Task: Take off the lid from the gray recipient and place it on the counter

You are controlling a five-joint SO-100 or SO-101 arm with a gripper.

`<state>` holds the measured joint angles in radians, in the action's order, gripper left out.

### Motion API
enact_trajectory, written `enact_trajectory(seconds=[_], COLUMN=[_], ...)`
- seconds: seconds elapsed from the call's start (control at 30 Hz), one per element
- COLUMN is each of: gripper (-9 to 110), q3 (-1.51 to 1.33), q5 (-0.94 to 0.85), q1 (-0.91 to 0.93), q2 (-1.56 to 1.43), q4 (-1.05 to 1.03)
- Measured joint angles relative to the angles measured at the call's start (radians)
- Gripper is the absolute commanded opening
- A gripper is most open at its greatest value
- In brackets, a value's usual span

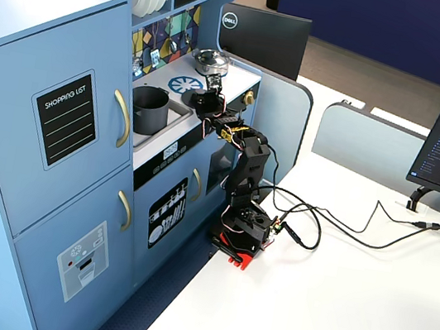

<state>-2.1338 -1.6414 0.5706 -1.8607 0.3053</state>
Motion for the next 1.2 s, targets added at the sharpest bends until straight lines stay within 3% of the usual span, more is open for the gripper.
enact_trajectory(seconds=[0.27, 0.57, 0.73, 0.97, 1.2], gripper=[30, 19, 0, 0, 0], q3=[-0.011, -0.009, -0.008, 0.023, -0.232], q5=[0.034, 0.087, 0.163, 0.193, 0.129], q1=[0.044, 0.044, -0.032, -0.225, -0.416], q2=[0.002, -0.127, -0.428, -0.841, -1.08], q4=[0.041, -0.046, -0.41, -1.138, -1.417])
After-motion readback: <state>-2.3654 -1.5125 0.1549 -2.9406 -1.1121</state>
